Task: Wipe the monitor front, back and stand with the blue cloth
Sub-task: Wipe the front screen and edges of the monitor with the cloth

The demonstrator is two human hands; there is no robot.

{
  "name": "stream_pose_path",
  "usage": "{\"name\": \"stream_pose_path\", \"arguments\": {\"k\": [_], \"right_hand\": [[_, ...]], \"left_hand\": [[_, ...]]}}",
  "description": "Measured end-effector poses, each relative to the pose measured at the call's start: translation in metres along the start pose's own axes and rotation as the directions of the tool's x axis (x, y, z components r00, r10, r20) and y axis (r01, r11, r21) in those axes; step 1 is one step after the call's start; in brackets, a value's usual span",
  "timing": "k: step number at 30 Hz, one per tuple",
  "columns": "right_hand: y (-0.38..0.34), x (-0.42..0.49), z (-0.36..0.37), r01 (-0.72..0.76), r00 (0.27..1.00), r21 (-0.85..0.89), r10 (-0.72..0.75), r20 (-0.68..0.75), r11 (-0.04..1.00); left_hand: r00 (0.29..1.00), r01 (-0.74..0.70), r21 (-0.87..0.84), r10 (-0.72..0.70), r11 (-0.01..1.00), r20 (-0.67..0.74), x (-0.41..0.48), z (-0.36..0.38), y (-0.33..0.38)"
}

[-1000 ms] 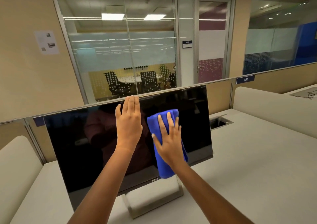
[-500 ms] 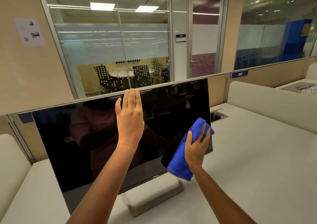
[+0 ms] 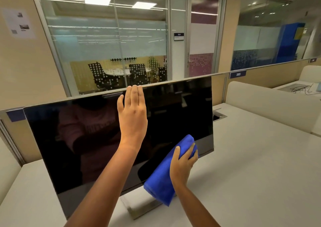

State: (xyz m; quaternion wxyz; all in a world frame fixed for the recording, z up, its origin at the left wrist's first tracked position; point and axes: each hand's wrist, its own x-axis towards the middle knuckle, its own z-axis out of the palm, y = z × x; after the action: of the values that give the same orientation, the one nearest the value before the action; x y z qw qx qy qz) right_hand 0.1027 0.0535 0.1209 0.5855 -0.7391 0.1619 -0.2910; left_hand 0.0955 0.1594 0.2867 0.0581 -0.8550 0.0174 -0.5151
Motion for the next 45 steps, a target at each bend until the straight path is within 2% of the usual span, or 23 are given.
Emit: {"name": "stream_pose_path", "arguments": {"k": [9, 13, 17, 20, 22, 26, 28, 29, 30, 33, 36, 38, 42, 45], "right_hand": [[0.02, 0.087, -0.023, -0.11, 0.976, 0.048, 0.117, -0.185, 0.993], [0.026, 0.09, -0.026, -0.122, 0.975, 0.033, 0.126, -0.182, 0.992], [0.025, 0.056, -0.022, -0.054, 0.991, 0.029, 0.057, -0.12, 0.998], [0.022, 0.011, -0.01, 0.077, 0.997, 0.007, -0.077, -0.029, 0.997], [0.021, -0.02, -0.001, 0.269, 0.962, -0.05, -0.267, 0.055, 0.962], [0.018, -0.037, 0.004, 0.648, 0.761, -0.187, -0.614, 0.209, 0.738], [0.006, -0.022, 0.004, 0.718, 0.696, -0.213, -0.684, 0.219, 0.663], [-0.001, -0.01, 0.002, 0.725, 0.689, -0.222, -0.695, 0.207, 0.653], [-0.008, 0.004, 0.002, 0.712, 0.702, -0.21, -0.689, 0.184, 0.67], [-0.026, 0.05, -0.004, 0.598, 0.801, -0.077, -0.594, 0.069, 0.798], [-0.028, 0.086, -0.015, 0.425, 0.905, 0.037, -0.425, -0.025, 0.904], [-0.019, 0.088, -0.018, 0.34, 0.94, 0.045, -0.337, -0.058, 0.939], [0.014, 0.046, -0.009, 0.45, 0.892, -0.043, -0.451, -0.033, 0.892], [0.032, 0.002, -0.002, 0.618, 0.785, -0.186, -0.61, 0.106, 0.764]], "left_hand": [[0.999, 0.007, 0.028, -0.006, 1.0, -0.032, -0.001, 0.002, 0.0], [0.999, 0.01, 0.043, -0.009, 0.999, -0.037, -0.001, 0.004, 0.001], [0.999, 0.018, 0.038, -0.016, 0.999, -0.046, 0.0, 0.007, 0.001], [0.999, 0.031, 0.037, -0.029, 0.999, -0.046, 0.0, 0.008, 0.002], [0.998, 0.037, 0.033, -0.035, 0.999, -0.047, 0.0, 0.007, 0.003], [0.999, 0.034, 0.022, -0.033, 0.999, -0.04, 0.0, 0.005, 0.003], [0.999, 0.028, 0.022, -0.027, 0.999, -0.036, 0.001, 0.005, 0.001], [0.999, 0.025, 0.021, -0.025, 0.999, -0.037, 0.002, 0.005, 0.001], [0.999, 0.024, 0.022, -0.023, 0.999, -0.037, 0.002, 0.005, 0.001], [0.999, 0.024, 0.018, -0.023, 1.0, -0.037, 0.001, 0.004, 0.0], [0.999, 0.028, 0.014, -0.028, 1.0, -0.034, 0.001, 0.002, 0.001], [0.999, 0.033, 0.022, -0.033, 0.999, -0.023, 0.0, 0.002, 0.002], [0.999, 0.041, 0.037, -0.04, 0.998, -0.028, 0.0, 0.004, 0.002], [0.999, 0.035, 0.033, -0.034, 0.999, -0.026, 0.0, 0.004, 0.002]]}}
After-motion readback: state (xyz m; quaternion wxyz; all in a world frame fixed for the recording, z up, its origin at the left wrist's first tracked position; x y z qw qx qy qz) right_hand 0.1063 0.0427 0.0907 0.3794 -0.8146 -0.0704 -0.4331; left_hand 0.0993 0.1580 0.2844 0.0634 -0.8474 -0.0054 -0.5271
